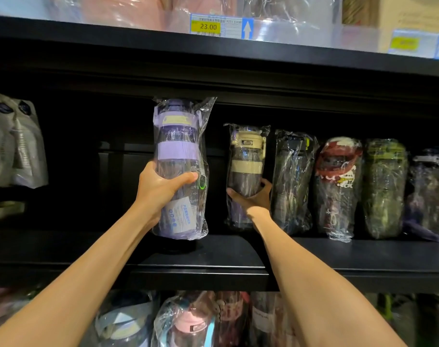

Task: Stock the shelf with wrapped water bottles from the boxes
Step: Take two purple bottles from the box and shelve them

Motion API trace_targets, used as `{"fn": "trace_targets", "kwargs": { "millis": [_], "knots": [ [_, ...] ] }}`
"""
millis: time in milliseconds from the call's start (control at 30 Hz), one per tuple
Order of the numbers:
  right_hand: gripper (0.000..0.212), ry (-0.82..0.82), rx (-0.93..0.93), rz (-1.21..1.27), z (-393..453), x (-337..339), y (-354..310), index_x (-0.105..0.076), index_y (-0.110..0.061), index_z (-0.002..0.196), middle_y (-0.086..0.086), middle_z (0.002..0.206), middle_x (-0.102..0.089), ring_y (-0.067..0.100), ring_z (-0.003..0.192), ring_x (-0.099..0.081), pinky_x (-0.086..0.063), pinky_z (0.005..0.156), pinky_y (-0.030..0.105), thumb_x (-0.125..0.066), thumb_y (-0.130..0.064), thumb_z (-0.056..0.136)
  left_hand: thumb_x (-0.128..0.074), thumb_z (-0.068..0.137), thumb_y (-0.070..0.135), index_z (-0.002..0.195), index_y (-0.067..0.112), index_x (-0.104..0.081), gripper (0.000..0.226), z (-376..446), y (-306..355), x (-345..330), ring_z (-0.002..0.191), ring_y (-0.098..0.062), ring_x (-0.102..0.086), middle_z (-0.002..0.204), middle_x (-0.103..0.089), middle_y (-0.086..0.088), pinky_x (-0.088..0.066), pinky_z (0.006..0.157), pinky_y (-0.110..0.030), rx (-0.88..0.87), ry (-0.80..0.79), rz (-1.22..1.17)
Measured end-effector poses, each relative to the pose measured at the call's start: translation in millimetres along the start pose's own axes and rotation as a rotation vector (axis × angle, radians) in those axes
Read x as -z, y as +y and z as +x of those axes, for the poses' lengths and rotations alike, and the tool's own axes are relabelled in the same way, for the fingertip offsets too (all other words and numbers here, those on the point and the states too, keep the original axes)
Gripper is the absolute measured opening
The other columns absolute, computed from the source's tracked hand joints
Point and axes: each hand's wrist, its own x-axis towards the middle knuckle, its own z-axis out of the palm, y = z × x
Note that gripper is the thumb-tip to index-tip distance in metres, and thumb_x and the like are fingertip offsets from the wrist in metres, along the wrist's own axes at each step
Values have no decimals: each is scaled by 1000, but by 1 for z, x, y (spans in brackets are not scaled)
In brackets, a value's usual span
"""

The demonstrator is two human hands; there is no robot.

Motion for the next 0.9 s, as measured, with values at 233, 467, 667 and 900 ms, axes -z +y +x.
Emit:
{"fn": "trace_targets", "kwargs": {
  "millis": [233, 467, 667, 900],
  "knots": [
    [112, 11, -41, -129, -9, 5, -9, -13, -10, 148, 14, 145, -36, 29, 133, -38, -34, 110, 38, -86, -28, 65, -83, 64, 17, 114, 18, -50, 60, -3, 8, 0, 89, -9, -62, 103, -62, 3, -47, 66, -21, -23, 4, -16],
    [51, -24, -106, -414, -35, 23, -42, -42, 10, 130, 9, 85, -55, 23, 81, -56, -47, 69, 32, -58, -19, 91, -83, 65, 18, 113, 18, -46, 61, -3, 6, -2, 87, -4, -59, 102, -59, 5, -44, 62, -16, -13, 10, -7],
    [55, -299, 100, -586, -87, 47, -66, -32, -8, 144, 9, 134, -51, 23, 112, -53, -36, 79, 26, -46, -35, 98, -86, 61, 24, 111, 8, -52, 63, 8, -4, -2, 86, -14, -64, 102, -63, -5, -50, 64, -24, 72, 27, 37],
    [50, -633, 558, -1036, -149, 89, -64, -37, -22, 142, -7, 148, -38, 11, 136, -34, -32, 106, 28, -33, -46, 99, -83, 65, 18, 90, 10, -63, 33, 28, -18, -19, 77, -15, -63, 93, -66, -6, -54, 69, -28, 182, 8, 23]
  ]
}}
